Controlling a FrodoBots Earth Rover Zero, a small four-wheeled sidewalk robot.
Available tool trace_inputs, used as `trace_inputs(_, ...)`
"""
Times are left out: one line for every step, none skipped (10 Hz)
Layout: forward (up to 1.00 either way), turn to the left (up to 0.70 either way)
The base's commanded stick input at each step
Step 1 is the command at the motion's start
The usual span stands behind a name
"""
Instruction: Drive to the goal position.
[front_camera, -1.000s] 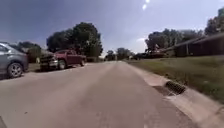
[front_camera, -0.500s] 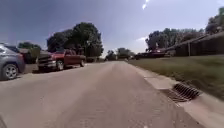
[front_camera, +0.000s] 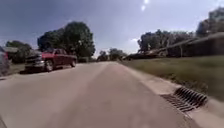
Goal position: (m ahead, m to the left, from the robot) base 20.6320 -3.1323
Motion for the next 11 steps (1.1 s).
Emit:
trace_inputs(0.70, 0.00)
trace_inputs(0.70, 0.00)
trace_inputs(0.70, 0.00)
trace_inputs(0.70, 0.00)
trace_inputs(0.70, 0.00)
trace_inputs(0.70, 0.00)
trace_inputs(0.70, 0.00)
trace_inputs(0.70, 0.35)
trace_inputs(0.70, 0.18)
trace_inputs(0.70, 0.00)
trace_inputs(0.70, 0.00)
